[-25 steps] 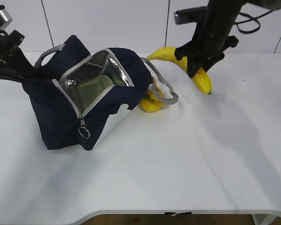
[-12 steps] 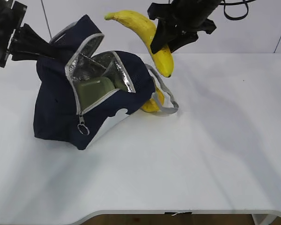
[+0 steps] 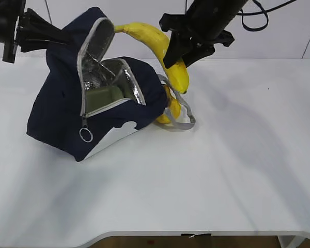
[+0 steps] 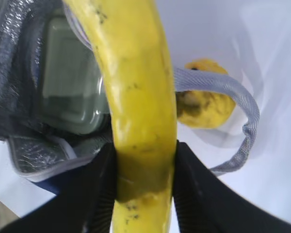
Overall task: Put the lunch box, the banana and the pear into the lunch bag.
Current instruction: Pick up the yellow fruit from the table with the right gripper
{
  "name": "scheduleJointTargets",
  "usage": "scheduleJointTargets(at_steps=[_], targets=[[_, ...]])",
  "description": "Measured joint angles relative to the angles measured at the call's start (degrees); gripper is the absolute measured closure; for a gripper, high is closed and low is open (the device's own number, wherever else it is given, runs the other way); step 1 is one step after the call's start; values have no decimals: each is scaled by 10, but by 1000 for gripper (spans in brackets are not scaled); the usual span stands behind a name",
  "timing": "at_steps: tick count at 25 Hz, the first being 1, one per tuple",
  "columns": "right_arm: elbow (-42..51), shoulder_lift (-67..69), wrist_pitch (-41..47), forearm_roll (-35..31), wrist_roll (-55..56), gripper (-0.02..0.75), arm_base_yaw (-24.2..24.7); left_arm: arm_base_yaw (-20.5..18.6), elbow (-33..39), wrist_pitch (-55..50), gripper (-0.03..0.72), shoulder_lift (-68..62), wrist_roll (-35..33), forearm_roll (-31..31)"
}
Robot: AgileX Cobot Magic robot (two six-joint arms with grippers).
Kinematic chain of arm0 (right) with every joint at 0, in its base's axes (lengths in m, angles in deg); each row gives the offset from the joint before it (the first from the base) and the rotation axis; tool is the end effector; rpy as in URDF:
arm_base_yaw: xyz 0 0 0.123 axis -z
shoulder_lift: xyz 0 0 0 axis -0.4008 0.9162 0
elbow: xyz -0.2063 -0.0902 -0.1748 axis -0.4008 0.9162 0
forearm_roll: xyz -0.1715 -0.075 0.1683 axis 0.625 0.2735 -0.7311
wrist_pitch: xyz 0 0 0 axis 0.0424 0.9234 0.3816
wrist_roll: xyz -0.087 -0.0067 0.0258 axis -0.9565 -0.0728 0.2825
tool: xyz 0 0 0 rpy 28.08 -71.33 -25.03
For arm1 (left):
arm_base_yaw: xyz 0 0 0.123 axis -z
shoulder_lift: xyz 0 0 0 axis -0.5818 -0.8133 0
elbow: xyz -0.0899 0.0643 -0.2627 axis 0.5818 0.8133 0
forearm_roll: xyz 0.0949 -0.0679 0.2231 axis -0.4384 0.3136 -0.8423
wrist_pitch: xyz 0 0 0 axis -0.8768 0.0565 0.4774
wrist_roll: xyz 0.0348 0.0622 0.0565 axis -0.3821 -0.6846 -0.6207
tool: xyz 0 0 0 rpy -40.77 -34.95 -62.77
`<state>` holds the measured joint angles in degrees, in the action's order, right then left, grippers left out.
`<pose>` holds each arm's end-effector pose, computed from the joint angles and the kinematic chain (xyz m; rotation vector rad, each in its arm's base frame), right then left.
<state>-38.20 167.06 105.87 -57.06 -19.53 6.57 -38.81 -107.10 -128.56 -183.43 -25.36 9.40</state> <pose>0.4331 0.1683 0.3069 -0.4545 2.6892 0.6166 0.3993 -0.0571 0.2816 -0.0286 2.3534 -1.4473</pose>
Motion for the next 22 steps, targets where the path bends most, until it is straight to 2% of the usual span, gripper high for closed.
scheduleJointTargets(at_steps=[3, 12, 18, 22], targets=[[29, 0, 0, -15, 0, 466, 0, 0, 0, 12, 673, 0, 0, 12], [66, 3, -2, -145, -12, 466, -1, 0, 0, 17, 673, 0, -5, 17], [66, 10, -3, -146, -16, 466, -14, 0, 0, 14, 673, 0, -13, 19], [66, 32, -3, -196, -19, 466, -14, 0, 0, 8, 673, 0, -14, 20]])
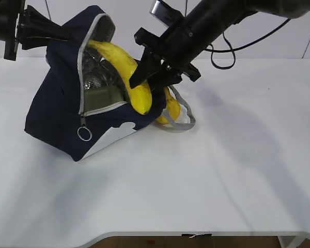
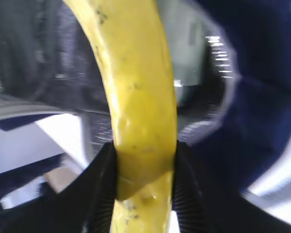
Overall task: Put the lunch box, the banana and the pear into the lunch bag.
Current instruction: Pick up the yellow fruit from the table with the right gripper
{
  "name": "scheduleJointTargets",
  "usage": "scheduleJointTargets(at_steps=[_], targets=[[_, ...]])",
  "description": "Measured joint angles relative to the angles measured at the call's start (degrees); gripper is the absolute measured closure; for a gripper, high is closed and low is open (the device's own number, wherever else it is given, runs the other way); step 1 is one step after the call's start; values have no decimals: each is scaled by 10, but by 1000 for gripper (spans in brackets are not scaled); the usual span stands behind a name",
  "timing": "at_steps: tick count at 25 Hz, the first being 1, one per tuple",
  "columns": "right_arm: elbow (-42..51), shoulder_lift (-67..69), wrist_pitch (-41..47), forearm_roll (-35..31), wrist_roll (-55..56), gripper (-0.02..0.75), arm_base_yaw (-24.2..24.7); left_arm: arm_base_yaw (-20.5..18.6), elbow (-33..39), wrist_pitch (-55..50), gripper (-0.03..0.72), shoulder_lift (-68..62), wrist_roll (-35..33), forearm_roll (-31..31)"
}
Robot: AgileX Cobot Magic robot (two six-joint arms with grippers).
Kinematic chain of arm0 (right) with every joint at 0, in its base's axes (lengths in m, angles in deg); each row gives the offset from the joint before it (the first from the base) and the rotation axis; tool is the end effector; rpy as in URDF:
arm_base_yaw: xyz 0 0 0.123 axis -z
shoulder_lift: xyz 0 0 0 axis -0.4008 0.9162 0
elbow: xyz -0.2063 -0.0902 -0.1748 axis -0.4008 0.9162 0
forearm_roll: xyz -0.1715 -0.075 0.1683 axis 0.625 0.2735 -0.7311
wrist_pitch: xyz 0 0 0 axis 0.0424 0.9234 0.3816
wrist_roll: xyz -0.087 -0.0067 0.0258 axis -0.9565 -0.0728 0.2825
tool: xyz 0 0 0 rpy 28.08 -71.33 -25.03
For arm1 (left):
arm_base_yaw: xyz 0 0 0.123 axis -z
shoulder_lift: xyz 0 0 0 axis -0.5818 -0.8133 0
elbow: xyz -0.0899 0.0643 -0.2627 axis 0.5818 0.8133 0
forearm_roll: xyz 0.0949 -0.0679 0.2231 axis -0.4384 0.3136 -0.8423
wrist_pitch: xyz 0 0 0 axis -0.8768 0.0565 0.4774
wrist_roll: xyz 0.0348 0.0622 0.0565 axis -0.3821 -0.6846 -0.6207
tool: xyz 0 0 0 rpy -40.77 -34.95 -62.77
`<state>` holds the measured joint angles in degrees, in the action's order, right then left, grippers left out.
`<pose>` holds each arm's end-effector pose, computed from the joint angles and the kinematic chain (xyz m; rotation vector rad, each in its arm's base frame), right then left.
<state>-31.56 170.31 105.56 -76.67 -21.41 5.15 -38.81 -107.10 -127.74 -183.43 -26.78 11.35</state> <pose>0.4246 0.2034 0.2641 -0.3859 2.7655 1.0954 0.4014 -0.0573 0.2839 -0.0308 2.3132 -1.4545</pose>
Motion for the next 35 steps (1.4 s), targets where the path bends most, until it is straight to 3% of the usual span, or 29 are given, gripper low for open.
scheduleJointTargets(at_steps=[3, 7, 11, 19, 27, 35], targets=[[-1, 14, -1, -57, -15, 466, -1, 0, 0, -6, 673, 0, -7, 1], [-1, 24, -4, -78, -21, 466, -4, 0, 0, -7, 673, 0, -9, 2], [-3, 27, -13, -84, -25, 466, -4, 0, 0, -10, 673, 0, -12, 3], [-4, 33, -111, -89, -26, 466, -5, 0, 0, -13, 673, 0, -12, 5], [-8, 61, -115, -157, -35, 466, -10, 0, 0, -16, 673, 0, -13, 5], [-8, 76, -148, -155, -57, 466, -34, 0, 0, -22, 673, 0, -14, 5]])
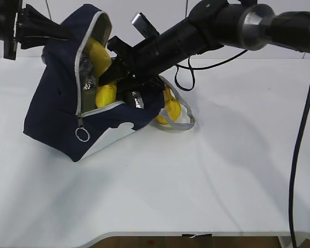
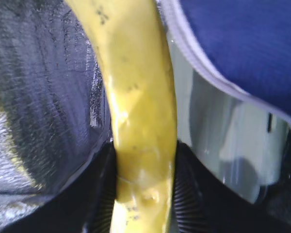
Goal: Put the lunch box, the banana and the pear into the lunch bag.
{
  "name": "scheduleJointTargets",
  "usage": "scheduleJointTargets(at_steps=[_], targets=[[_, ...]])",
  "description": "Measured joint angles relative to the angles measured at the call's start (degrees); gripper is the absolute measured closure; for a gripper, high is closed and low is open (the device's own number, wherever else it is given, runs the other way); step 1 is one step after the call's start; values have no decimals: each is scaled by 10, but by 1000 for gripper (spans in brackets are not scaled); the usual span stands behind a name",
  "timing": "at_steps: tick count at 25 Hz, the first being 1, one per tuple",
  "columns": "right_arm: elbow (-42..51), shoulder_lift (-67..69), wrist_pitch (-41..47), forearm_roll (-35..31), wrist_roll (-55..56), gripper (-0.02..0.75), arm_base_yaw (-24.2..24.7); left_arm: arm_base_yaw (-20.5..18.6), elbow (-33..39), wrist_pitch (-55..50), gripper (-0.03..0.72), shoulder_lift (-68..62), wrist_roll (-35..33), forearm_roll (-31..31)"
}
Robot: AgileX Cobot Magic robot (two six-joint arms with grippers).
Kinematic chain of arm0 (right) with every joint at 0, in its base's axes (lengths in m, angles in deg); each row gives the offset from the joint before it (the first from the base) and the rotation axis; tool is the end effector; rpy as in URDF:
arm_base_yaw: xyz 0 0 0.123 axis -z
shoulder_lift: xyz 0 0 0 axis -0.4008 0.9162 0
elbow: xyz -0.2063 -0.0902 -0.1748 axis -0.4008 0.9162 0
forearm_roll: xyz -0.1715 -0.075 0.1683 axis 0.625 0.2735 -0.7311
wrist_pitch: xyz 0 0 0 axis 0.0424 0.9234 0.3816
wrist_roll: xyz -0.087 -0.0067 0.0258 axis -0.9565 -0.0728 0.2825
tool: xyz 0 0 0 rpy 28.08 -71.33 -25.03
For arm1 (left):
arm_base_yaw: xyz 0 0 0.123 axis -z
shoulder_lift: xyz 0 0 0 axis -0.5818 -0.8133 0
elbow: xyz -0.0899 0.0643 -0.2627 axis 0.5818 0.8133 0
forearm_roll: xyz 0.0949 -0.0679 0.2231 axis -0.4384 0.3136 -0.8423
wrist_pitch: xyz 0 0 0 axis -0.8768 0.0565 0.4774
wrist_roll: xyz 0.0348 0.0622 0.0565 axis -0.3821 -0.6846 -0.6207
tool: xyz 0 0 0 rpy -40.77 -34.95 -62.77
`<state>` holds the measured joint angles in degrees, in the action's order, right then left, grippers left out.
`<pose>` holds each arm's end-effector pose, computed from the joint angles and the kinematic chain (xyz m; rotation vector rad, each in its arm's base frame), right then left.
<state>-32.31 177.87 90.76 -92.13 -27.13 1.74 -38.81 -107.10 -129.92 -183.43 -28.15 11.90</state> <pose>0.4479 0.2493 0.2231 -0.2139 2.5563 1.3351 0.3986 -0.0590 0.2853 0.0203 2.3074 -1.4860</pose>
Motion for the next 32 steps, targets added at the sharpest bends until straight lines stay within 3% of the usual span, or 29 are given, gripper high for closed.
scheduleJointTargets(at_steps=[6, 13, 19, 25, 32], targets=[[0, 0, -20, 18, -6, 442, -4, 0, 0, 0, 673, 0, 0, 0], [0, 0, -12, 30, -8, 211, -4, 0, 0, 0, 673, 0, 0, -4], [-17, 0, 54, 44, -17, 171, -1, -6, 0, 16, 673, 0, -1, -42], [-97, 0, 127, 141, -13, 170, 1, -46, 0, 34, 673, 0, -2, -85], [-148, 0, 139, 287, 40, 170, 1, -96, 0, 43, 673, 0, 28, -182]])
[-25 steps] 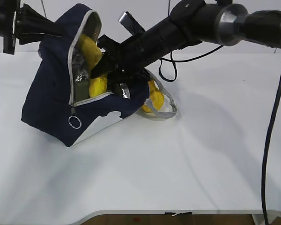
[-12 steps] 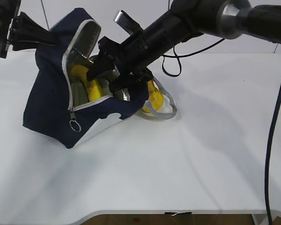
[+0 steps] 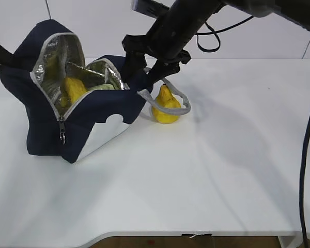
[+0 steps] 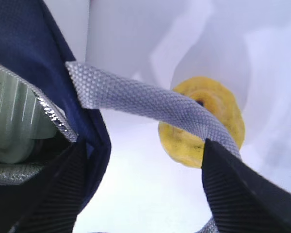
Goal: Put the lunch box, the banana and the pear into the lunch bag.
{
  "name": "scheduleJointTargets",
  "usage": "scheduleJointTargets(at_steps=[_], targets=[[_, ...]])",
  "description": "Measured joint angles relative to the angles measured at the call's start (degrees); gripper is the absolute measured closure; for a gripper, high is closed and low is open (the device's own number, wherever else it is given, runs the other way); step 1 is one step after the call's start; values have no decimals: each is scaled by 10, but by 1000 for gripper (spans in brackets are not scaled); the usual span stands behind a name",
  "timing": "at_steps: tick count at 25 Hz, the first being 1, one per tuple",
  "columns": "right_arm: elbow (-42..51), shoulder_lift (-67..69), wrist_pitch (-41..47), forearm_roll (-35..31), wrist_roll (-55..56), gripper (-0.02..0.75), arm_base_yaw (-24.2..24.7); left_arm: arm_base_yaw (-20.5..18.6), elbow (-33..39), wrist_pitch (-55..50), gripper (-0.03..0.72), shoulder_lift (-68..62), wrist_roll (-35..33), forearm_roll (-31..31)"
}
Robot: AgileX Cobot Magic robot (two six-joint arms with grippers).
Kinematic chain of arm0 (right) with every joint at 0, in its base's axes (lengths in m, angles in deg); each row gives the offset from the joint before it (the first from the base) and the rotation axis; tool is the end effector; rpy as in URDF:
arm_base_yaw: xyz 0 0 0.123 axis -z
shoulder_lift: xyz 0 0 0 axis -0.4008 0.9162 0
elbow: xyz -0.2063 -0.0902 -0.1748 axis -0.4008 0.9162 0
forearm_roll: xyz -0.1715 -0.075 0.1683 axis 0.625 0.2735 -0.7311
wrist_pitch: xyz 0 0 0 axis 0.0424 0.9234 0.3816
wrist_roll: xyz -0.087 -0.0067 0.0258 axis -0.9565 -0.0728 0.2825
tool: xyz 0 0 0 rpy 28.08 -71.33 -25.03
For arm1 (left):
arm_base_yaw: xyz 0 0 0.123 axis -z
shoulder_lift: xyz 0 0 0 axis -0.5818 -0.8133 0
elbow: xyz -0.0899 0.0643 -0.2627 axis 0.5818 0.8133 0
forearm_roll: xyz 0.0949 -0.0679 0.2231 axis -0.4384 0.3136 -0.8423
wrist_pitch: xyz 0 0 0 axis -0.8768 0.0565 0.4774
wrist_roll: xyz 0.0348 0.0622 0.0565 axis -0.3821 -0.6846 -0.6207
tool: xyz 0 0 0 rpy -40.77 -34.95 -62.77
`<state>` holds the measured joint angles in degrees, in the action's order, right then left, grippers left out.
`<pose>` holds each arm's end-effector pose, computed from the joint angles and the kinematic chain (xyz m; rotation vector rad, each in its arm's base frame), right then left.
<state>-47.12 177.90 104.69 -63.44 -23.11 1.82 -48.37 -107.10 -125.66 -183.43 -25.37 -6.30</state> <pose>0.4503 0.2256 0.2644 -0.6085 2.6532 0.7749 0.3984 0.0208 0.2618 -0.1066 2.4959 -1.0639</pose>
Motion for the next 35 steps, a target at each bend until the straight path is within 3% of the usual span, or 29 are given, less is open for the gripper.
scheduleJointTargets(at_steps=[6, 14, 19, 28, 35], targets=[[-1, 0, 7, 144, 69, 169, 0, -18, 0, 1, 673, 0, 12, -50], [-1, -7, 8, 131, 87, 169, 0, -18, 0, 19, 673, 0, 40, -131], [-1, -46, 9, 124, 87, 169, 0, -18, 0, 22, 673, 0, 48, -144], [-2, -72, 12, 256, 90, 174, 1, -33, 0, 0, 673, 0, 70, -177], [-2, -69, 13, 294, 91, 173, 1, -52, 0, -16, 673, 0, 93, -201]])
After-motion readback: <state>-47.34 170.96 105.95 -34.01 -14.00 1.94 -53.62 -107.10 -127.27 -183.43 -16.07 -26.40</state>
